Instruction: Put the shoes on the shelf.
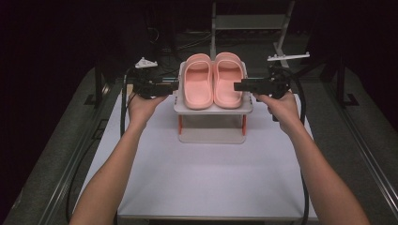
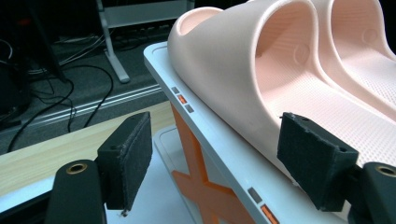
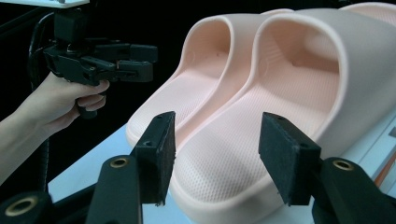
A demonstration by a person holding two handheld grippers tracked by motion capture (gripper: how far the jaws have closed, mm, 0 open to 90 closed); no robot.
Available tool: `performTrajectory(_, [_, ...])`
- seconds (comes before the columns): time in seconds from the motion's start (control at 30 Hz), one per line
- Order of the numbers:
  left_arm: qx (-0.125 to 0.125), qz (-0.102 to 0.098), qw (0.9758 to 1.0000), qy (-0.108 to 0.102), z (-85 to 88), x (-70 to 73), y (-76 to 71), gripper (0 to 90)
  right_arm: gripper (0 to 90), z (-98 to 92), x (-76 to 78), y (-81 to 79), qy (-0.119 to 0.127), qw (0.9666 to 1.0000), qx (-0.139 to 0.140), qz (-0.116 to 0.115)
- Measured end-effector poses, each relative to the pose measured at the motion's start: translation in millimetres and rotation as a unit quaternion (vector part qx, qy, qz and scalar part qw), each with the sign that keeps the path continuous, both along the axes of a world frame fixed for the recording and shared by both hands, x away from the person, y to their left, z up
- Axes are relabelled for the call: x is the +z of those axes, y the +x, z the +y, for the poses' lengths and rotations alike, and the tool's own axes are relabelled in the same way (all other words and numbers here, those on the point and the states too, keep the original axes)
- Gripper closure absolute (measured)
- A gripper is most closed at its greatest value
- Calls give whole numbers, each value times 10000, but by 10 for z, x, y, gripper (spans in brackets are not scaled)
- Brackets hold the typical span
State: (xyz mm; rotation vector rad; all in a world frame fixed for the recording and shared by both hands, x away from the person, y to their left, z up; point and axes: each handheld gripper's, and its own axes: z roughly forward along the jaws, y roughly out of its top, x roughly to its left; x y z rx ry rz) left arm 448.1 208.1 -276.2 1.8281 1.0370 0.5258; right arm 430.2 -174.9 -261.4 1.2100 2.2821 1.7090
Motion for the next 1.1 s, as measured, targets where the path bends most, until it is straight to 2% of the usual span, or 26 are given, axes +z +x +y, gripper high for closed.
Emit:
performTrajectory(0.4, [46,-60,10000,-46,90,-29,-124,237,448,-58,-26,-164,80,9999,125,8])
performTrajectory(0.63, [92,-40,9999,-60,165,-67,-194,228,448,-61,31,-281,67,9996,258,-72])
performTrajectory(0.87, [104,-142,9998,-96,215,-43,-280,219,446,-29,52,-360,41,9993,373,-92])
performTrajectory(0.93, [97,-156,9998,-100,226,-40,-303,217,450,-24,36,-387,104,9992,373,-111])
performTrajectory(1.1, [84,-191,9997,-122,249,-55,-356,216,446,-18,-36,-430,65,9990,436,-41])
